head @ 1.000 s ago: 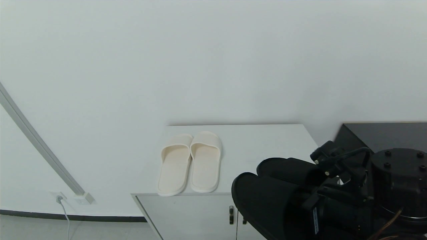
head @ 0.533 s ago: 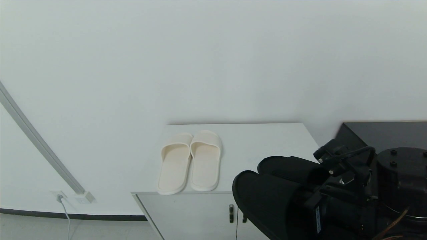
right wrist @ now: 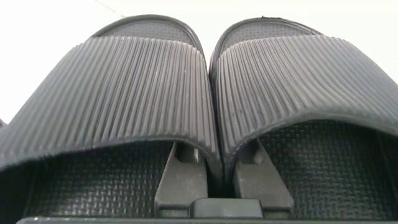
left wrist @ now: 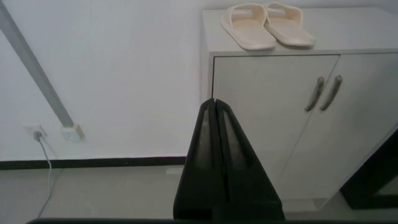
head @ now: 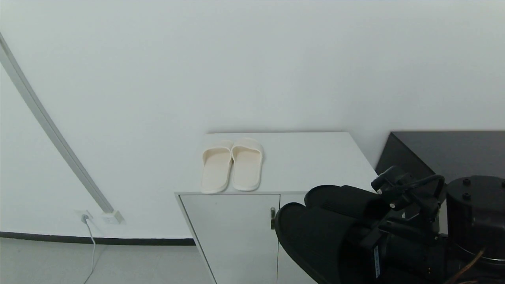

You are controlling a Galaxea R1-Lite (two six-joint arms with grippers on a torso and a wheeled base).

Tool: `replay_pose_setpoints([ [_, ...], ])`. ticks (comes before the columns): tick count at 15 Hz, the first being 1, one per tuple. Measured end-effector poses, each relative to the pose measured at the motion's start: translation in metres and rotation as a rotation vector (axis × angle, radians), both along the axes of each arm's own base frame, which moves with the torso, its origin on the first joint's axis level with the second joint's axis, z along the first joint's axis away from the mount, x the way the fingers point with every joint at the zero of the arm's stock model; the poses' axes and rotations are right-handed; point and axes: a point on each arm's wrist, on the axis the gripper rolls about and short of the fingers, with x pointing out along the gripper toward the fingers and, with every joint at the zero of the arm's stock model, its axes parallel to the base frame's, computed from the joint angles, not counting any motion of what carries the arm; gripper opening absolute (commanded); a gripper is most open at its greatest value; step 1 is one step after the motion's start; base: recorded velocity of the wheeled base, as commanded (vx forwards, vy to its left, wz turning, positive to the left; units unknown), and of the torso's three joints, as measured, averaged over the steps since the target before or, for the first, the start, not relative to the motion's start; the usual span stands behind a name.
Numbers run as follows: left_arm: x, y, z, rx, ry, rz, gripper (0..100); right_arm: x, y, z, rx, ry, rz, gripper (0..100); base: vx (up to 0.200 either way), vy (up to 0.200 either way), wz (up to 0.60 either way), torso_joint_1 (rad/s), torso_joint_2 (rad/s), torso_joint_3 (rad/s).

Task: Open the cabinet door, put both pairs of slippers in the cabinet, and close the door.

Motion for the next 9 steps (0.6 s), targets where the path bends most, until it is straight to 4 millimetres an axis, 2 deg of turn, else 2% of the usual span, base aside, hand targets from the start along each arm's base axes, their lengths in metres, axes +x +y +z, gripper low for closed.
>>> replay_pose_setpoints([
  [9,0.0000,0.0001,0.0001,-0.001,0.000,0.006,0,-0.0012,-0.0007,-0.0032,-0.009,0.010,0.005,0,0.000,0.000,0.00,0.000,0.00,0.000],
])
